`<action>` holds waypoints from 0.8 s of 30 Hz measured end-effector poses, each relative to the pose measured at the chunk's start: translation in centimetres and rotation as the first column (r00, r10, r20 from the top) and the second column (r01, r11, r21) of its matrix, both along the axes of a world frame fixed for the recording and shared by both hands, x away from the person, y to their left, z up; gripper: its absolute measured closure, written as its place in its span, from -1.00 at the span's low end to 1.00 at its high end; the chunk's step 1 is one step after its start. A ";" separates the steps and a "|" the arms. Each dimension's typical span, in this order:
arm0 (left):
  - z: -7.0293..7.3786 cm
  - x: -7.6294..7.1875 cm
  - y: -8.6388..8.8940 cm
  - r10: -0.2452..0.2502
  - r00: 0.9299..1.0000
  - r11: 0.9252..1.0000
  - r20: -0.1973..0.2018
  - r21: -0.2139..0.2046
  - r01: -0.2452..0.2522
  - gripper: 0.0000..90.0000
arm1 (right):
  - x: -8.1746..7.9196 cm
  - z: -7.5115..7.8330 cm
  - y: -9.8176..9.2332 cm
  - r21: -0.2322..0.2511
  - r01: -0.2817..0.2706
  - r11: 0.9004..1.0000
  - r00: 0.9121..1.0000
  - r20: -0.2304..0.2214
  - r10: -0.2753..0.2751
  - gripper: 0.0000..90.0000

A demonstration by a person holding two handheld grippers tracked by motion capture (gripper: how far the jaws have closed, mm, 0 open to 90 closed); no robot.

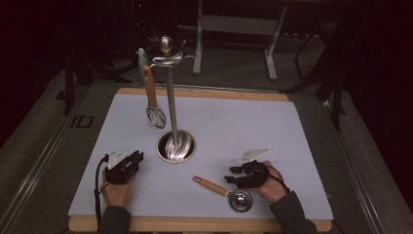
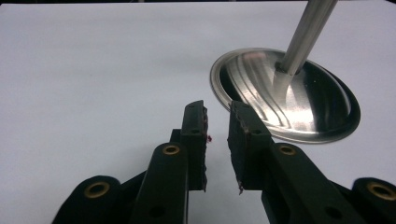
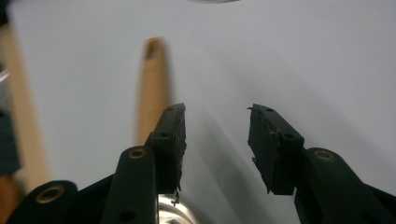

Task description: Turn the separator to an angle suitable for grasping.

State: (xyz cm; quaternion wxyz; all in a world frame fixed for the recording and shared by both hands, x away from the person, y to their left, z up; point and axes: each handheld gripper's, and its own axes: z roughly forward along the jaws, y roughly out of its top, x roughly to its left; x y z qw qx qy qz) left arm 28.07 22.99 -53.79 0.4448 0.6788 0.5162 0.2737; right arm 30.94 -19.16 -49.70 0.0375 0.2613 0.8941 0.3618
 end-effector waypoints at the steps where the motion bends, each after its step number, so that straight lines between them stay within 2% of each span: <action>1: 0.0 0.0 0.0 -0.002 1.000 1.000 -0.001 0.006 0.002 0.70 | -0.2 0.0 0.3 -0.007 -0.020 1.000 1.000 -0.007 0.020 0.25; 4: 0.0 0.0 -0.1 -0.004 1.000 1.000 -0.006 0.013 0.004 0.68 | -0.7 -0.2 1.3 -0.025 -0.092 0.995 0.994 -0.053 0.091 0.20; 7: 0.0 0.1 -0.1 -0.006 1.000 1.000 -0.008 0.015 0.006 0.68 | -1.0 -0.7 2.0 -0.053 -0.151 0.987 0.983 -0.110 0.144 0.20; 10: 0.0 0.1 -0.2 -0.006 1.000 1.000 -0.007 0.017 0.007 0.67 | -1.1 -1.5 2.4 -0.090 -0.179 0.980 0.976 -0.146 0.164 0.24; 12: 0.0 0.1 -0.2 -0.008 1.000 1.000 -0.008 0.017 0.008 0.67 | -1.1 -1.8 2.5 -0.105 -0.174 0.979 0.974 -0.165 0.155 0.30; 18: 0.0 0.1 -0.3 -0.009 1.000 1.000 -0.010 0.022 0.009 0.67 | -0.8 -1.7 2.3 -0.105 -0.174 0.979 0.973 -0.169 0.155 0.41; 24: 0.0 0.1 -0.3 -0.011 1.000 1.000 -0.011 0.025 0.012 0.67 | -1.0 -1.7 2.6 -0.127 -0.187 0.974 0.973 -0.158 0.166 0.52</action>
